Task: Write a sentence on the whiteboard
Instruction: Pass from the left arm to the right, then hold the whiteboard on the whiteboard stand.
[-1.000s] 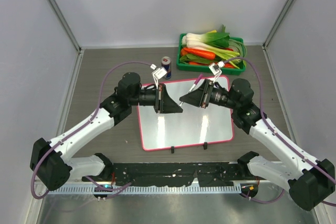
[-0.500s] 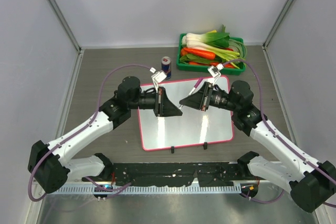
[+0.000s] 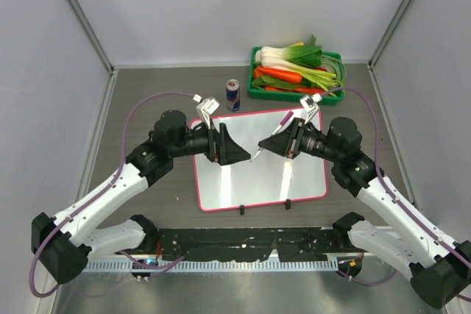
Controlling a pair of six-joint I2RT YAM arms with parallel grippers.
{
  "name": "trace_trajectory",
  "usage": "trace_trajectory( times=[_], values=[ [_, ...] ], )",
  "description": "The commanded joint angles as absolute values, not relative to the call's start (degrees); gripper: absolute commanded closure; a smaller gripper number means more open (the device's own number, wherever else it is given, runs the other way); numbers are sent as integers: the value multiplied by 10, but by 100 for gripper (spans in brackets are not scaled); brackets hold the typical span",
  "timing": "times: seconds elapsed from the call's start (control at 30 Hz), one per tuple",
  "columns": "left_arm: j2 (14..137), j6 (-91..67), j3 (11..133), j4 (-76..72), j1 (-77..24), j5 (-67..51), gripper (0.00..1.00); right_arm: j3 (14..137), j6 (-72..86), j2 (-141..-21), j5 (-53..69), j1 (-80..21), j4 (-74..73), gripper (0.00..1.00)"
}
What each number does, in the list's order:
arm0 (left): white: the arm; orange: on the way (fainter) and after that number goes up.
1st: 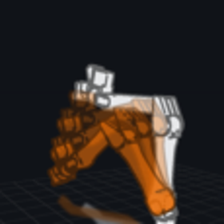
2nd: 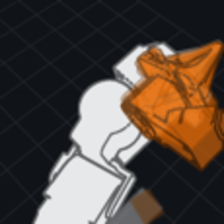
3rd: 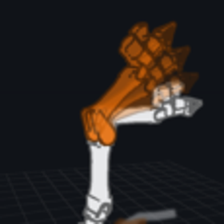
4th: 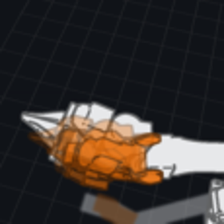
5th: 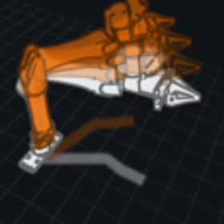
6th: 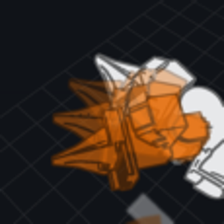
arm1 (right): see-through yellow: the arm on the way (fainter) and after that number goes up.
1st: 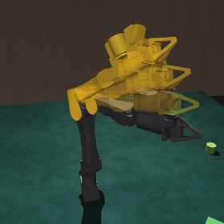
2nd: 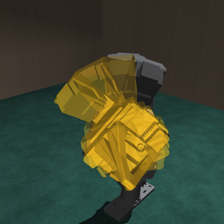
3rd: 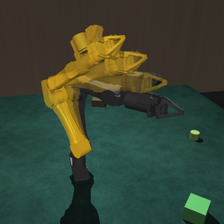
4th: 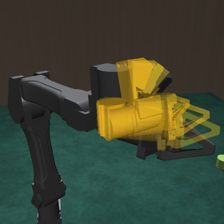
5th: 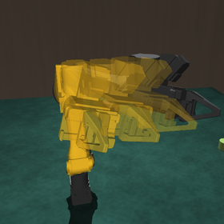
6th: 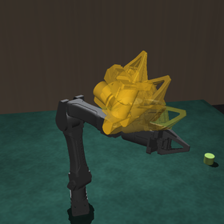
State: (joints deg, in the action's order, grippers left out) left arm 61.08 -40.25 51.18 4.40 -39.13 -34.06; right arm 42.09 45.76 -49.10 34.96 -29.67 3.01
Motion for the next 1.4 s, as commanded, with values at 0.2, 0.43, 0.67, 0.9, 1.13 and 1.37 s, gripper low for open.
trace_trajectory(
  times=[0.2,0.43,0.67,0.9,1.13,1.37],
  values=[
    [486,-388,506,235,-392,-178,9,405,418,-408,282,-296,-72,99],
    [426,-398,456,316,-392,-73,8,374,368,-372,250,-296,-127,99],
    [420,-385,459,361,-391,-4,8,337,361,-354,242,-296,-110,99],
    [440,-373,514,470,-391,63,9,289,375,-301,218,-296,-62,99],
    [381,-390,452,385,-391,68,8,278,374,-288,194,-296,-75,99],
    [412,-365,466,399,-389,70,0,286,360,-308,194,-296,-77,99]
  ],
)
